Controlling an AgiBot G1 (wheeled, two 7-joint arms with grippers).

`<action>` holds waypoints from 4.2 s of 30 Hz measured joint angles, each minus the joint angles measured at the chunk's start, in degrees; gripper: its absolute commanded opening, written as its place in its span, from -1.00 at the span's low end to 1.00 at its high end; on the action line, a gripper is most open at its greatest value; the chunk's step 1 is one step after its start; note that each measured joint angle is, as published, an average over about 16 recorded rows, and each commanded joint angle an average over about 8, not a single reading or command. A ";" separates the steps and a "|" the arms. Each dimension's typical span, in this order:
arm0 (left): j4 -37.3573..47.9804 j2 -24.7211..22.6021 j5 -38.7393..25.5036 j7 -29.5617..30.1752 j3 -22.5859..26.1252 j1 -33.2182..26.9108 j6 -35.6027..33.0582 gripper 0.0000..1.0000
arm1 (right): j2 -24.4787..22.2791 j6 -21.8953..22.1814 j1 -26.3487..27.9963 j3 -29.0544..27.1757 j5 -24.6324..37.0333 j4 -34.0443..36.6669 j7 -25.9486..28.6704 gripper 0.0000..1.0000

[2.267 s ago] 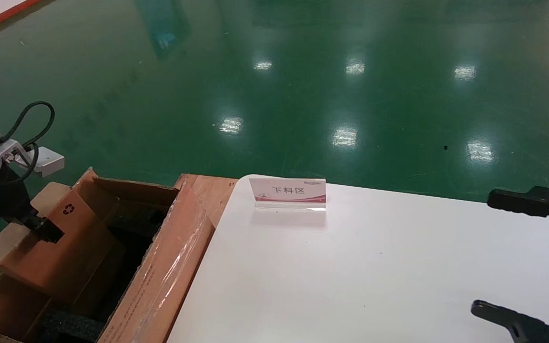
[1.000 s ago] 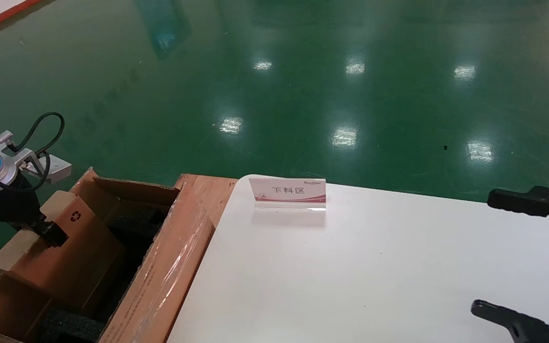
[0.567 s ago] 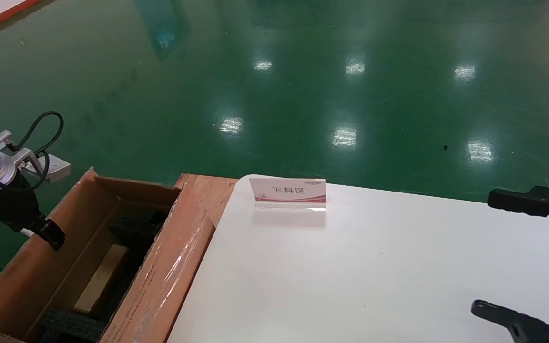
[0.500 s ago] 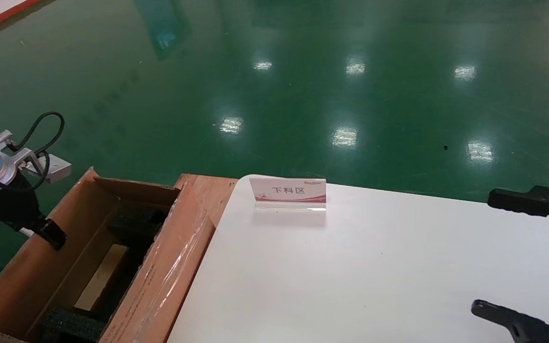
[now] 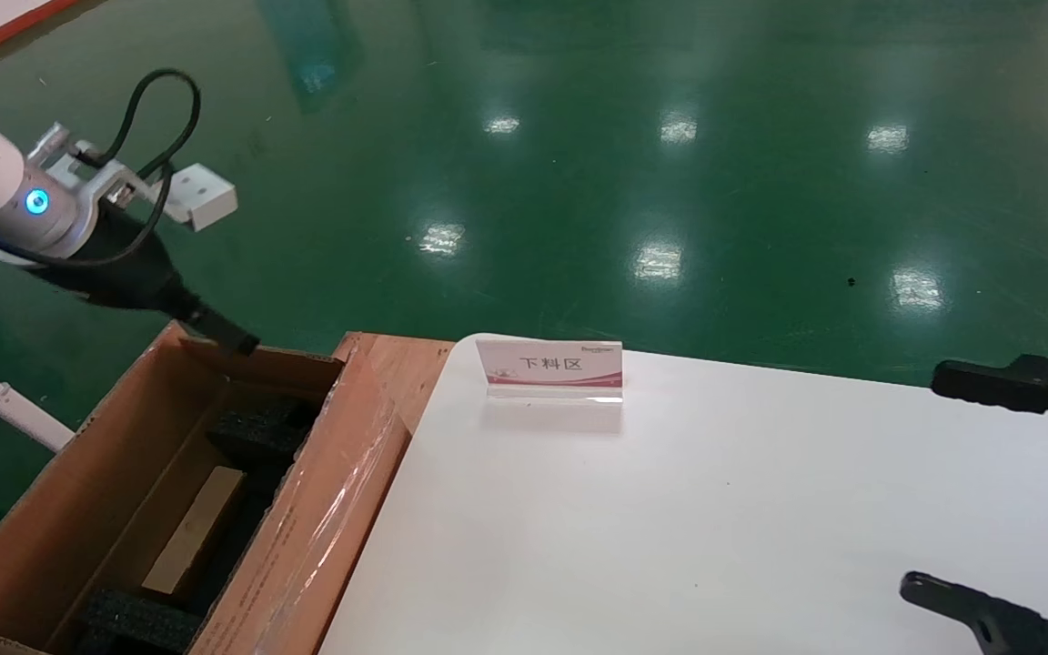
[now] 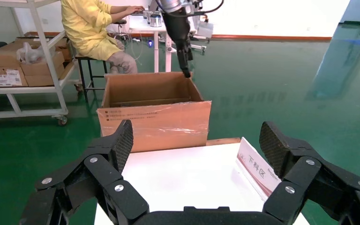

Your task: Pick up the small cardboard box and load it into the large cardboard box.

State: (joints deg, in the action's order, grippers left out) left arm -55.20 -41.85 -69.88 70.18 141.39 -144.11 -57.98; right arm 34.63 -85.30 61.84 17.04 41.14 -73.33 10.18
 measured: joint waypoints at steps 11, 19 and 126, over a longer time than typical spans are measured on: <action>-4.81 0.88 1.87 -3.78 -10.47 4.11 -0.46 1.00 | -0.01 0.00 0.01 0.00 0.01 0.04 -0.02 1.00; -6.76 1.69 5.41 -11.29 -26.06 14.66 -4.09 1.00 | -0.01 0.00 0.01 -0.01 0.01 0.05 -0.02 1.00; -18.37 6.83 28.02 -59.43 -125.35 82.53 -27.71 1.00 | 0.38 -0.38 -0.27 -1.01 0.70 -0.23 0.56 1.00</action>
State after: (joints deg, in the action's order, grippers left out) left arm -73.56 -35.03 -41.87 10.75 16.04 -61.58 -85.69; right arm 35.01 -85.68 61.57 16.03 41.84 -73.56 10.74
